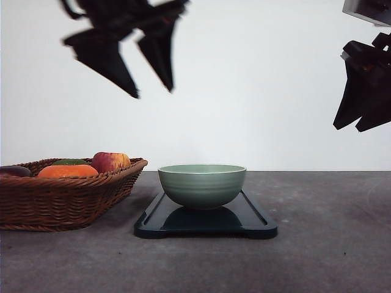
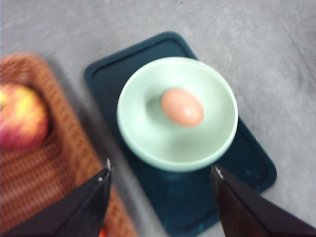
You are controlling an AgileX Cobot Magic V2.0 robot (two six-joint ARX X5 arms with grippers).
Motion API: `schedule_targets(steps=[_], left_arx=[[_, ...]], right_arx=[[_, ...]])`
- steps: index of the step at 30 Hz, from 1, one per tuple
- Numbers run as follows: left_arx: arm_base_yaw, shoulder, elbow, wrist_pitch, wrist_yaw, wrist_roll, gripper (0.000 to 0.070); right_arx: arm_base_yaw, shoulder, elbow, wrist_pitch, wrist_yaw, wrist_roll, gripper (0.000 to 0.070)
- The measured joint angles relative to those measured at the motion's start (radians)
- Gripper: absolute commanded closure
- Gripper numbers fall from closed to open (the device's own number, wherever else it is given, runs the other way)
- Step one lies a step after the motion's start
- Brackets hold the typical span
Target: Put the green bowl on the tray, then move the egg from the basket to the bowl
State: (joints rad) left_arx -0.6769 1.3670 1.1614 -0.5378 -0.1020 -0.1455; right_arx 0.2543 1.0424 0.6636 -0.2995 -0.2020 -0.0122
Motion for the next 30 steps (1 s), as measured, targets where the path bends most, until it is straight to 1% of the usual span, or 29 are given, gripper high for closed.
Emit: schedule_targets(steps=[4,8,14,19,23,27,28,29,30], left_arx=[[0.04,-0.17,-0.14,0.032,0.0,0.0,0.0304],[0.093,-0.3,-0.267,0.033,0.0,0.0,0.0309],[0.199,-0.473,-0.408,0.034,0.013,0.0,0.031],[0.278,-0.576,-0.505,0.036,0.077,0.0,0.031],[0.323,-0.627,-0.563,0.018,0.082,0.001,0.0311],[0.336,-0.651,-0.565,0.043,0.08,0.015,0.0314],[0.336,-0.655,-0.565,0.041,0.08,0.023,0.0348],[0.336,-0.655,-0.565,0.033,0.08,0.029,0.0461],[0.336,-0.655,-0.565,0.028,0.08,0.038,0.0596]], right_arx=[[0.0,0.0,0.0,0.0,-0.013,0.0,0.0433],[0.0,0.0,0.0,0.0,-0.042,0.0,0.0433],[0.006,0.0,0.0,0.0,-0.132,0.0,0.0433],[0.041,0.0,0.0,-0.001,-0.145,-0.01,0.0433],[0.062,0.0,0.0,-0.001,-0.146,-0.018,0.0433],[0.068,0.0,0.0,-0.032,-0.146,-0.02,0.0434],[0.068,0.0,0.0,-0.042,-0.146,-0.02,0.0458],[0.068,0.0,0.0,-0.048,-0.146,-0.021,0.0542],[0.067,0.0,0.0,-0.049,-0.146,-0.021,0.0632]])
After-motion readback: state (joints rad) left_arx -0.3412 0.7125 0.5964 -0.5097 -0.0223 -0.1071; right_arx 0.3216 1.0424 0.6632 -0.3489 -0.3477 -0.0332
